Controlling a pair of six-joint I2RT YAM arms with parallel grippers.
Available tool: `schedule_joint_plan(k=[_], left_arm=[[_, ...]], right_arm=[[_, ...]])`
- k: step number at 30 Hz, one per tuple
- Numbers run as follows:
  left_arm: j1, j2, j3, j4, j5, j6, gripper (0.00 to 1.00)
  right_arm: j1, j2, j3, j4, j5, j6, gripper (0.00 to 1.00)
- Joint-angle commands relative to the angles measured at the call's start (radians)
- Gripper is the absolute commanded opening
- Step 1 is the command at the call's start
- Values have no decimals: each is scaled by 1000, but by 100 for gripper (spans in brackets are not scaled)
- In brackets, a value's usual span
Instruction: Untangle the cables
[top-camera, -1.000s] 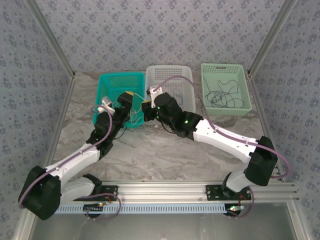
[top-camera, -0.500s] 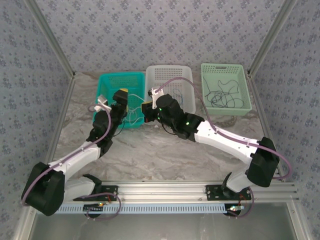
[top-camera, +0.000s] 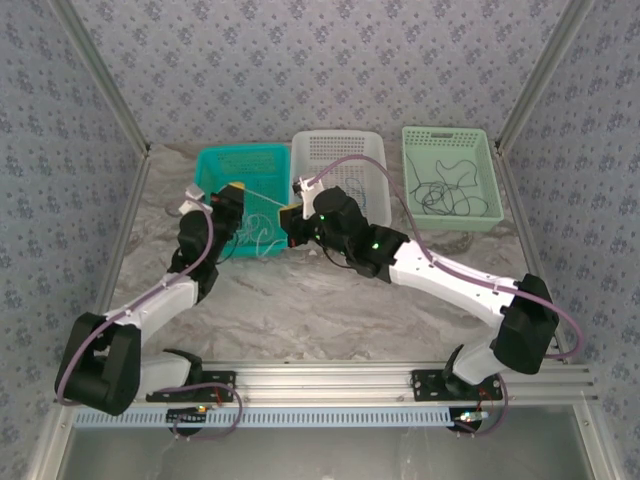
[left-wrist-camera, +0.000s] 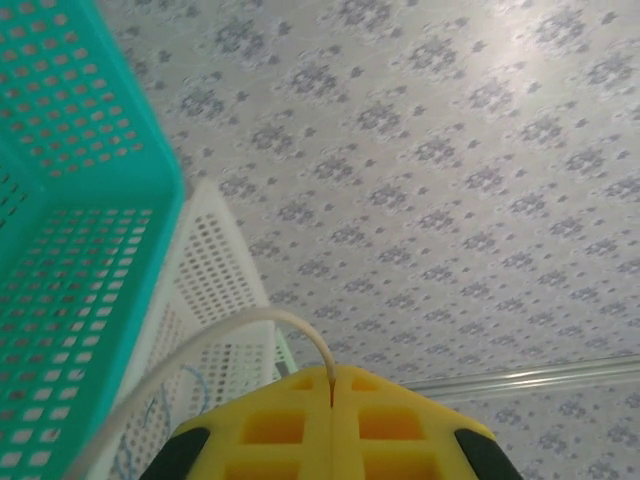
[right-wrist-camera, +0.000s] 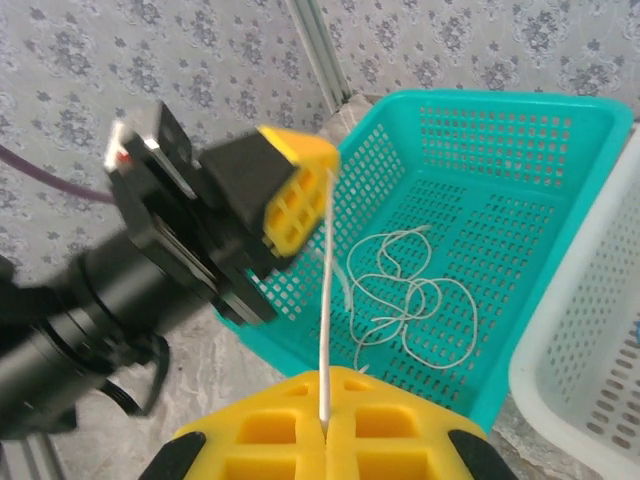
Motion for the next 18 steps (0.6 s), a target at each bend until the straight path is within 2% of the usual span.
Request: schedule_joint_plan(k=[1, 9, 18], left_arm=[[78, 5, 97, -66, 88, 58, 0], [146, 78, 341, -339, 293, 305, 0], [193, 189, 532, -409, 405, 506, 0]], right_arm=[[-27, 15, 30, -75, -27, -24, 0], [-43, 128, 107, -167, -83, -27, 4], [-49, 241, 273, -122, -76, -42, 0]])
